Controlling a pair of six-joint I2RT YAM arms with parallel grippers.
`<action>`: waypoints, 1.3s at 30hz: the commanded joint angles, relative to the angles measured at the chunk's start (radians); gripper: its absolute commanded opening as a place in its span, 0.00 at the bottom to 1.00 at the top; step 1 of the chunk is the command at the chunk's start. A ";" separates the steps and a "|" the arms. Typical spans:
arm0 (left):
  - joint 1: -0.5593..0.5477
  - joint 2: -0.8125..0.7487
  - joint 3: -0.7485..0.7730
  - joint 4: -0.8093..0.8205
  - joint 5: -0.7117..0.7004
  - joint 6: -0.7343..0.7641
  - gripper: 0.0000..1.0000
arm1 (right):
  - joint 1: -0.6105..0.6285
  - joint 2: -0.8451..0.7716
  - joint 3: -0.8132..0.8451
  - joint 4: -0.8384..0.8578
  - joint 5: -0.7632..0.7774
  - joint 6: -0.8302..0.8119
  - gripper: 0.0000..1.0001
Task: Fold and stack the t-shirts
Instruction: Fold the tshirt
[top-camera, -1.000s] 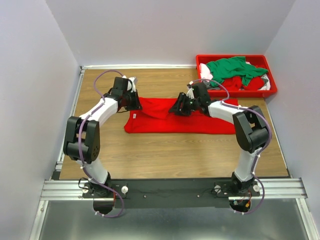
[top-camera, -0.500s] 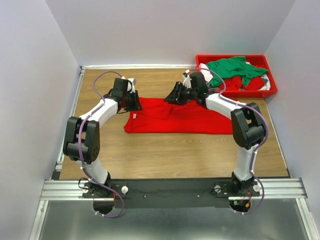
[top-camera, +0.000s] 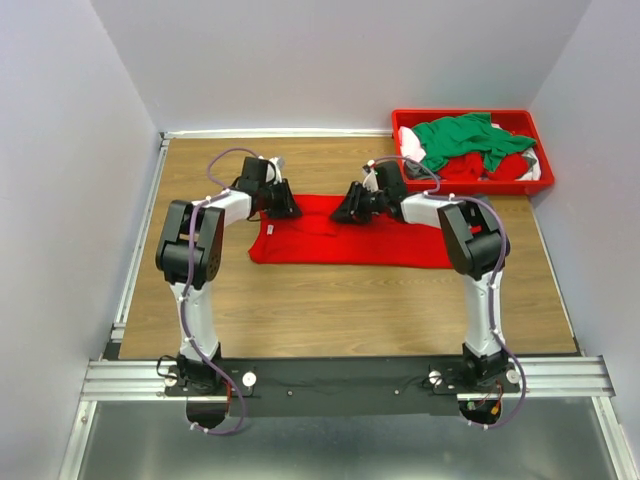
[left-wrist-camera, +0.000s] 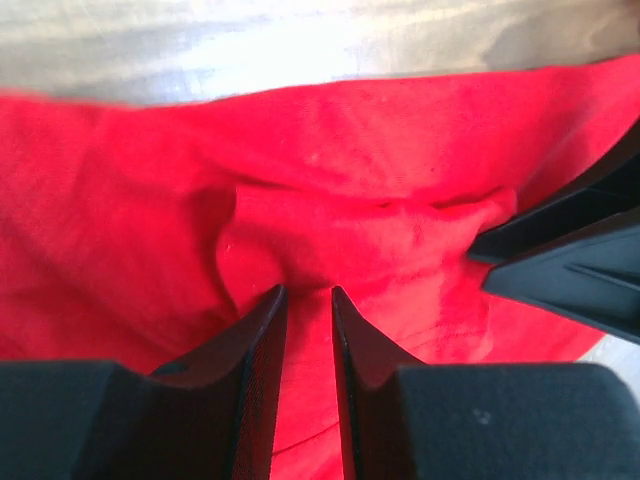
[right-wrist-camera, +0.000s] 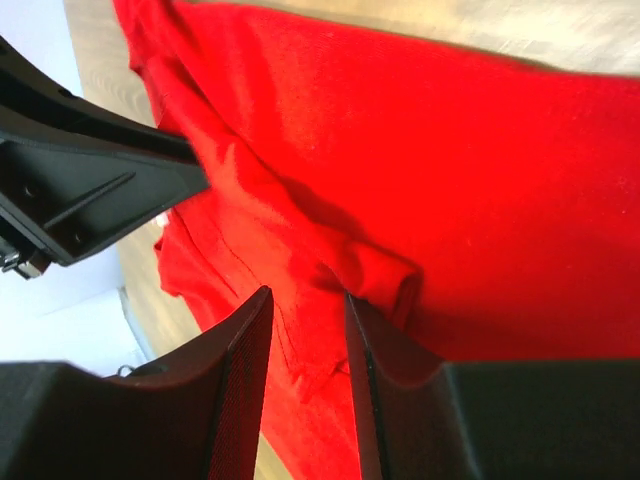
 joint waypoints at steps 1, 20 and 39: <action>0.007 0.065 0.000 -0.008 -0.004 -0.018 0.33 | -0.028 0.014 -0.042 -0.006 0.039 -0.063 0.42; -0.063 -0.420 -0.062 -0.343 -0.390 0.123 0.35 | -0.029 -0.515 -0.277 -0.538 0.806 -0.376 0.69; -0.112 -0.141 -0.165 -0.255 -0.491 0.098 0.35 | -0.011 -0.414 -0.382 -0.597 0.719 -0.369 0.70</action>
